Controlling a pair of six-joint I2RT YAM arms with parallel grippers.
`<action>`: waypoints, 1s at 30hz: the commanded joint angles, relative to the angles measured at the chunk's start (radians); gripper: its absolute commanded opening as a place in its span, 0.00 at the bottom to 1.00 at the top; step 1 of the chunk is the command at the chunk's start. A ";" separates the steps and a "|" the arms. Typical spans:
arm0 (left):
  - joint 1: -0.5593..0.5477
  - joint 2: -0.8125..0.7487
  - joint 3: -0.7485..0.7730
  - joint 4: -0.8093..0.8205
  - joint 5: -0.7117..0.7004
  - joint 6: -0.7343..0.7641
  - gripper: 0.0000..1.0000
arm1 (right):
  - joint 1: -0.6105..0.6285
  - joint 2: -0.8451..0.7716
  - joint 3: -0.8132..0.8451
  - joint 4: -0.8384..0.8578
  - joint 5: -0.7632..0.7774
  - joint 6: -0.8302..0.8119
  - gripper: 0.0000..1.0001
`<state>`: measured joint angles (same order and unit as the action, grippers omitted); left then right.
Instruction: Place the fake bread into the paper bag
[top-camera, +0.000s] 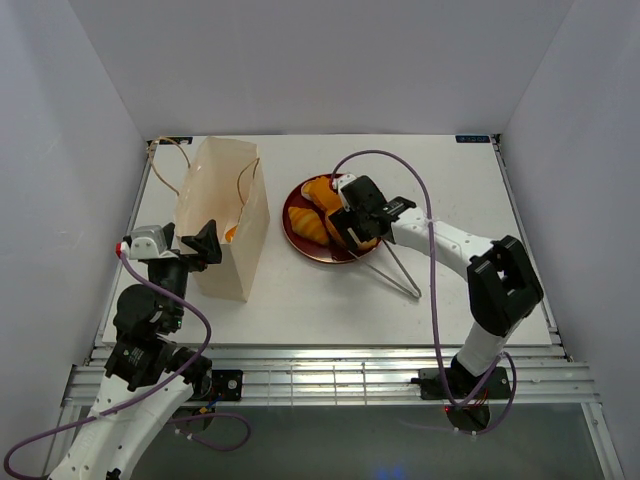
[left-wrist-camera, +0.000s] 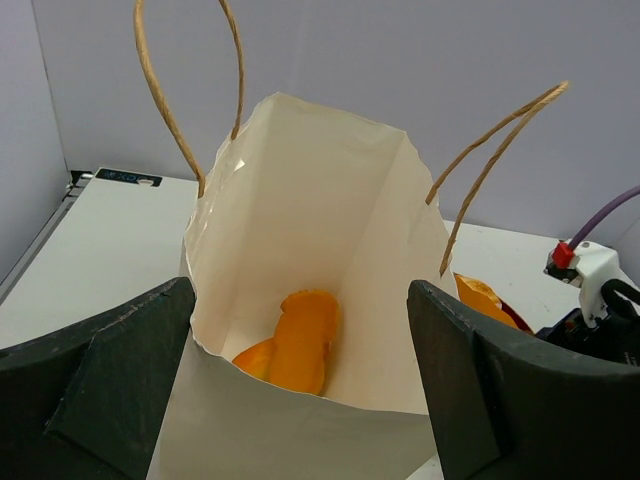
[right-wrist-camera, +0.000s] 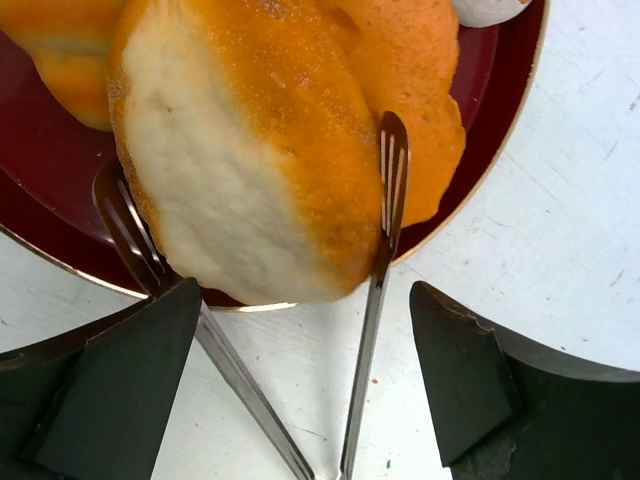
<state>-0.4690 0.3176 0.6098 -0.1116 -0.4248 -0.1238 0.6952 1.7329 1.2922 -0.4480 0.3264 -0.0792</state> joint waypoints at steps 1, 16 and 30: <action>-0.005 0.014 0.002 0.004 0.020 0.000 0.98 | -0.010 -0.113 -0.036 0.006 0.013 -0.025 0.90; -0.005 0.018 0.002 0.003 0.034 -0.005 0.98 | -0.029 -0.487 -0.444 0.132 -0.039 -0.128 0.90; -0.005 0.026 0.002 0.003 0.050 -0.008 0.98 | -0.079 -0.464 -0.600 0.322 -0.176 -0.185 0.90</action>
<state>-0.4690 0.3332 0.6098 -0.1116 -0.3962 -0.1249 0.6281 1.2362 0.7097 -0.2058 0.1719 -0.2489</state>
